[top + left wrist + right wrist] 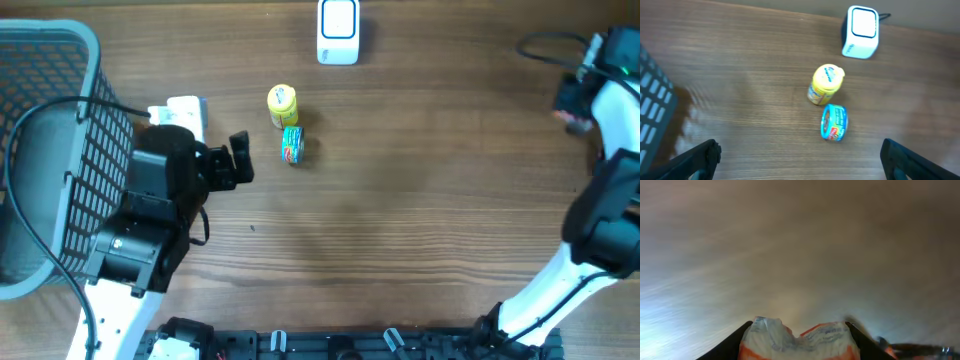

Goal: Scan the item barcode

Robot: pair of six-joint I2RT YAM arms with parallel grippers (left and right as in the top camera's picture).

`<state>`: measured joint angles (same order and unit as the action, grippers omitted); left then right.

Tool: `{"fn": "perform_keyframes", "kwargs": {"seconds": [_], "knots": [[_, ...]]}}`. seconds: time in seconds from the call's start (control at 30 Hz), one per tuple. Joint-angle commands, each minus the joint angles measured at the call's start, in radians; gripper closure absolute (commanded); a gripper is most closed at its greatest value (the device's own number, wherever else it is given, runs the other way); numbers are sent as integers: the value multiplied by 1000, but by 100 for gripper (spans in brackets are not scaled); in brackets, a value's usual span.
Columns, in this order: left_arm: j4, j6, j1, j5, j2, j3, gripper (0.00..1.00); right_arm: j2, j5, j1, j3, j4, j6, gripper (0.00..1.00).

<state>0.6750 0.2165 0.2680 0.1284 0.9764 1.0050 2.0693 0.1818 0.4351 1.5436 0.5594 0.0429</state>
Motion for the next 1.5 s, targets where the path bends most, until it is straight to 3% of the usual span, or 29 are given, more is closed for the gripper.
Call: {"fn": "perform_keyframes", "kwargs": {"seconds": [0.0,0.07,0.1,0.13,0.27,0.43,0.53,0.63,0.7,0.83,1.03,1.27,1.47], "knots": [[0,9,44,-8,-2,-6,0,91,-26,97,-63,-39,-58,46],[7,8,59,-8,-2,-6,0,112,-26,136,-63,-43,-69,44],[14,8,66,-8,-2,-6,0,114,-32,154,-63,-43,-72,32],[27,8,71,-8,-2,-6,0,115,-56,178,-62,-43,-71,0],[48,8,71,-4,-6,-6,0,80,-85,191,-20,27,-71,0],[48,8,70,-4,-23,-6,0,-113,-163,129,67,101,-75,0],[48,9,71,-7,-23,-6,0,-261,-183,77,82,126,-195,0],[46,9,70,-35,-22,-6,0,-416,-343,1,82,232,-293,0],[48,8,71,-42,-18,-6,0,-475,-512,-52,82,309,-284,0],[57,-76,71,-148,23,-6,0,-488,-531,-132,81,434,-280,0],[9,-18,71,-148,259,-6,0,-485,-442,-199,75,551,-305,0],[-116,-19,94,-147,523,-6,0,-485,-426,-202,74,560,-308,0],[-227,-29,171,-146,561,-6,0,-485,-426,-202,71,560,-308,0]]}}
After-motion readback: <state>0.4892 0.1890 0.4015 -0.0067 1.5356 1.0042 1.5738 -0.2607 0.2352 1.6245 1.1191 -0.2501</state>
